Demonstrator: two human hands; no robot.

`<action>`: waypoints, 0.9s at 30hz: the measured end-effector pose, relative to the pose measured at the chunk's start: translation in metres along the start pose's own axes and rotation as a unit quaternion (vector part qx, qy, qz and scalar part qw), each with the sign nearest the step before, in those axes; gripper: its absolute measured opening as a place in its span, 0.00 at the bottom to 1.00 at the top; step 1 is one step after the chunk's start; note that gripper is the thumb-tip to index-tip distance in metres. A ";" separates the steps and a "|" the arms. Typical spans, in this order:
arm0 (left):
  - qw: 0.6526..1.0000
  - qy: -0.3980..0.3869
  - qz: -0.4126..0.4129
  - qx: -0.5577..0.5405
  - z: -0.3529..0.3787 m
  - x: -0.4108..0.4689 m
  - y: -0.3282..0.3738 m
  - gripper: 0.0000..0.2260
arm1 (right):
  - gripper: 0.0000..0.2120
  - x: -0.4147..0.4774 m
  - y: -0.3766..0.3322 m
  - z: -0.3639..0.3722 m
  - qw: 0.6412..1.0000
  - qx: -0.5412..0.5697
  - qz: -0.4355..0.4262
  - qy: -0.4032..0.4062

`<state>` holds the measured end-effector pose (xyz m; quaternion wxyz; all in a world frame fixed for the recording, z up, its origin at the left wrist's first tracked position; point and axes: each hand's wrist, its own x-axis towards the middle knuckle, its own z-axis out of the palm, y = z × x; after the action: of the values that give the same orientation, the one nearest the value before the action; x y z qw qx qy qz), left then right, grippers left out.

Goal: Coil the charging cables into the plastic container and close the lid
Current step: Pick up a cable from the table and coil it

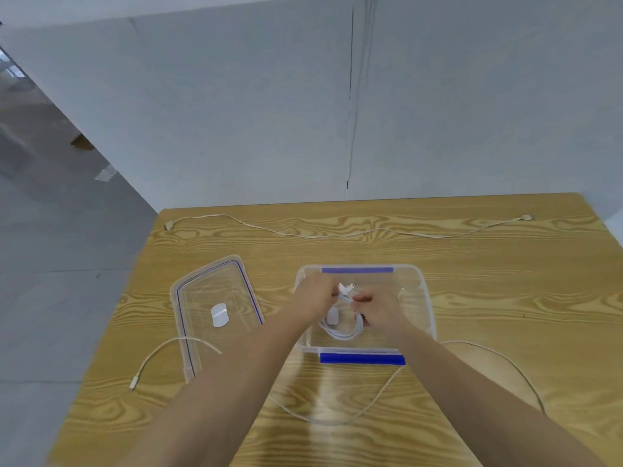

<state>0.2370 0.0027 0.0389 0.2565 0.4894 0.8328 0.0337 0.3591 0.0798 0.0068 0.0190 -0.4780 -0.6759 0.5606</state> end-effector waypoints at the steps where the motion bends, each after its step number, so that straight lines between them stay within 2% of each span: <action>1: 0.999 0.003 0.003 0.032 0.003 0.002 -0.001 0.11 | 0.05 0.003 0.002 0.003 1.000 -0.005 0.002 0.001; 4: 0.991 0.001 0.021 0.133 0.010 0.006 -0.005 0.12 | 0.05 0.010 0.003 0.014 1.000 -0.022 0.002 0.001; 7: 0.980 -0.010 0.031 0.197 0.013 0.009 -0.010 0.08 | 0.13 0.014 0.005 0.026 0.998 -0.055 0.001 -0.009; 11: 0.953 -0.015 0.045 0.300 0.019 0.013 -0.016 0.06 | 0.06 0.025 0.008 0.041 0.996 -0.090 0.003 -0.024; 13: 0.945 -0.019 0.046 0.322 0.023 0.014 -0.018 0.07 | 0.07 0.031 0.008 0.046 0.994 -0.109 0.007 -0.018; 17: 0.942 -0.023 0.045 0.332 0.029 0.013 -0.020 0.08 | 0.17 0.038 0.015 0.051 0.988 -0.153 0.009 -0.014; 21: 0.948 -0.027 0.055 0.312 0.030 0.011 -0.023 0.09 | 0.13 0.039 0.017 0.049 0.984 -0.174 0.001 -0.030; 24: 0.956 0.000 0.069 0.285 0.029 0.005 -0.026 0.09 | 0.07 0.036 0.014 0.044 0.978 -0.201 -0.023 -0.045; 27: 0.969 0.034 0.078 0.233 0.023 -0.003 -0.026 0.09 | 0.07 0.027 0.008 0.035 0.966 -0.251 -0.042 -0.053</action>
<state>0.2280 -0.0174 0.0117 0.1041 0.5975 0.7852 -0.1248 0.3299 0.0712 -0.0256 -0.1137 -0.4084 -0.8146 0.3959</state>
